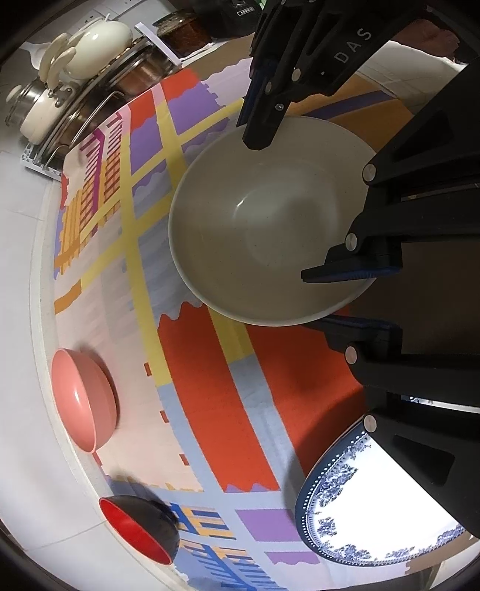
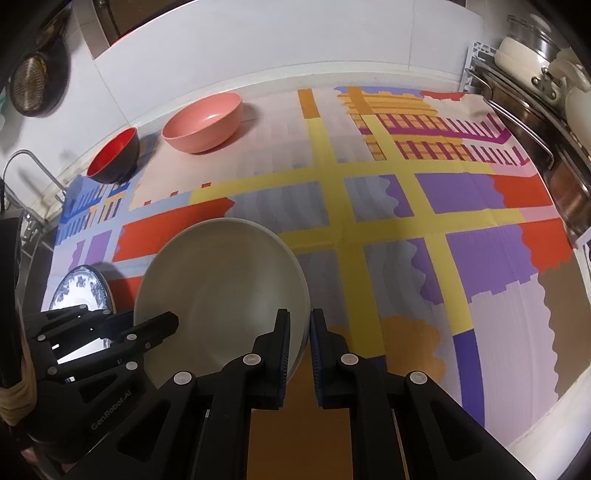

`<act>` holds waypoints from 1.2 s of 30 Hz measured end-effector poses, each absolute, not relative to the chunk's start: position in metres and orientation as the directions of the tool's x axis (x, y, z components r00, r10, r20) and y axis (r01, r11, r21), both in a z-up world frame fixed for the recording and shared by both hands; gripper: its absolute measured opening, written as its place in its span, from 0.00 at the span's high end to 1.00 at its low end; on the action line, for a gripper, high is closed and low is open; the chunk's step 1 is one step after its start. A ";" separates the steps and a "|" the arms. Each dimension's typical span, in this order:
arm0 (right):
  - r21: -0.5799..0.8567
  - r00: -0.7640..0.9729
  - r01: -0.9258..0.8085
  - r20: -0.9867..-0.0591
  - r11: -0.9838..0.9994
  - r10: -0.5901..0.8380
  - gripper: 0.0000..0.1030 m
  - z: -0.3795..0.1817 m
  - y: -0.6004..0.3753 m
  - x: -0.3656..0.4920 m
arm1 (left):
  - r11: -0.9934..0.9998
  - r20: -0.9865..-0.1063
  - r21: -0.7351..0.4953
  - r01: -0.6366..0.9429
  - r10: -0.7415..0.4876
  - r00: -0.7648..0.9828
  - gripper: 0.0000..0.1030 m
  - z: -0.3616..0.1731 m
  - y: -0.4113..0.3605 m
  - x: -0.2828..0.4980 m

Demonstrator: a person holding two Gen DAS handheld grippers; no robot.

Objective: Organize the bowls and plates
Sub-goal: 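Lift the white bowl with the left gripper and carry it to the plate stack, then lower the white bowl onto the plates and open the left gripper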

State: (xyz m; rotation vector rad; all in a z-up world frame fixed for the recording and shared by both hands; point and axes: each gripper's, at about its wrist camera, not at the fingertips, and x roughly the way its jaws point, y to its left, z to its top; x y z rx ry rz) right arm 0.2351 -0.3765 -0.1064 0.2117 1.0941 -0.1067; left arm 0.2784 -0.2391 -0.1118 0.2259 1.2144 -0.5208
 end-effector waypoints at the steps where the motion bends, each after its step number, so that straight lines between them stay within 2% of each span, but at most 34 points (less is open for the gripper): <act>1: 0.119 0.455 0.191 -0.890 0.974 0.020 0.88 -0.107 -0.377 0.235 | 0.861 -0.932 -0.108 0.497 -0.261 0.251 0.83 -0.112 -0.239 0.278; 12: 0.118 0.451 0.194 -0.892 0.974 0.019 0.88 -0.110 -0.378 0.235 | 0.864 -0.930 -0.113 0.490 -0.266 0.254 0.82 -0.112 -0.240 0.280; 17: 0.123 0.451 0.196 -0.892 0.973 0.022 0.88 -0.110 -0.378 0.235 | 0.870 -0.921 -0.101 0.483 -0.265 0.285 0.65 -0.106 -0.239 0.282; 19: 0.125 0.445 0.203 -0.895 0.971 0.022 0.87 -0.110 -0.379 0.236 | 0.874 -0.916 -0.090 0.477 -0.261 0.305 0.62 -0.102 -0.237 0.283; 22: 0.117 0.459 0.222 -0.889 0.968 0.002 0.76 -0.106 -0.383 0.236 | 0.877 -0.907 -0.085 0.472 -0.264 0.328 0.59 -0.095 -0.232 0.285; 27: 0.101 0.505 0.217 -0.863 0.971 -0.023 0.75 -0.087 -0.384 0.240 | 0.886 -0.879 -0.049 0.461 -0.257 0.401 0.50 -0.074 -0.222 0.290; 36: 0.128 0.592 0.144 -0.806 0.981 0.018 0.75 -0.054 -0.373 0.271 | 0.901 -0.827 0.006 0.433 -0.238 0.509 0.48 -0.037 -0.205 0.317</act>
